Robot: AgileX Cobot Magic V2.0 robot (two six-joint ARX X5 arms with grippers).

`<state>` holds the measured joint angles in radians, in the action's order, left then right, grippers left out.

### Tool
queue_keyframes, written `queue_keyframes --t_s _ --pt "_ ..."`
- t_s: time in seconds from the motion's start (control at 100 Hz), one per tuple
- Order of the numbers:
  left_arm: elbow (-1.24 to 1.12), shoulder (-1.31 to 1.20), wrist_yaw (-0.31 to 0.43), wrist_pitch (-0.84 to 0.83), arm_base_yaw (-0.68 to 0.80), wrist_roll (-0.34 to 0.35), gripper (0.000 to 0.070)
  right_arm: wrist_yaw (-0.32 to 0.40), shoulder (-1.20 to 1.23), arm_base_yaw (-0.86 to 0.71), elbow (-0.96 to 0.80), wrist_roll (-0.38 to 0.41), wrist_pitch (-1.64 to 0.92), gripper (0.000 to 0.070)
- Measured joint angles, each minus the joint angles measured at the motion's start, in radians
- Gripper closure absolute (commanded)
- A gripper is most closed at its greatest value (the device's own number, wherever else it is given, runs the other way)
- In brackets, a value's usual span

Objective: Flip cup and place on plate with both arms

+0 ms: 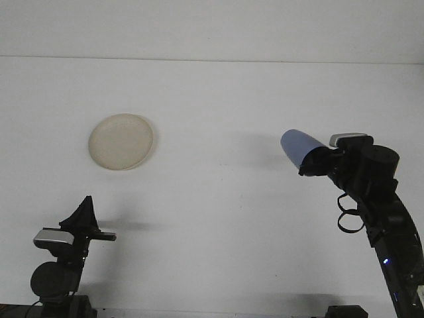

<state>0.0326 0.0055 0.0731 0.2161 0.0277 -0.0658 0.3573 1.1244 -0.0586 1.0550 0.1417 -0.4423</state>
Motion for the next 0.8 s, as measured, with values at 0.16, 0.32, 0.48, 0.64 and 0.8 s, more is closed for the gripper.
queue_keyframes --t_s 0.16,0.32,0.48,0.64,0.8 --pt "0.0 0.0 0.0 0.0 0.0 0.0 0.0686 0.008 0.048 -0.134 0.152 -0.036 -0.276 0.07" --pt "0.0 0.0 0.0 0.0 0.0 0.0 0.0686 0.002 0.14 -0.289 0.306 -0.075 -0.503 0.07" --pt "0.0 0.0 0.0 0.0 0.0 0.0 0.0686 -0.081 0.267 -0.456 0.418 -0.114 -0.676 0.07" --pt "0.0 0.0 0.0 0.0 0.0 0.0 0.0686 -0.191 0.398 -0.605 0.497 -0.146 -0.786 0.07" --pt "0.0 0.0 0.0 0.0 0.0 0.0 0.0686 -0.252 0.517 -0.702 0.533 -0.161 -0.837 0.07"
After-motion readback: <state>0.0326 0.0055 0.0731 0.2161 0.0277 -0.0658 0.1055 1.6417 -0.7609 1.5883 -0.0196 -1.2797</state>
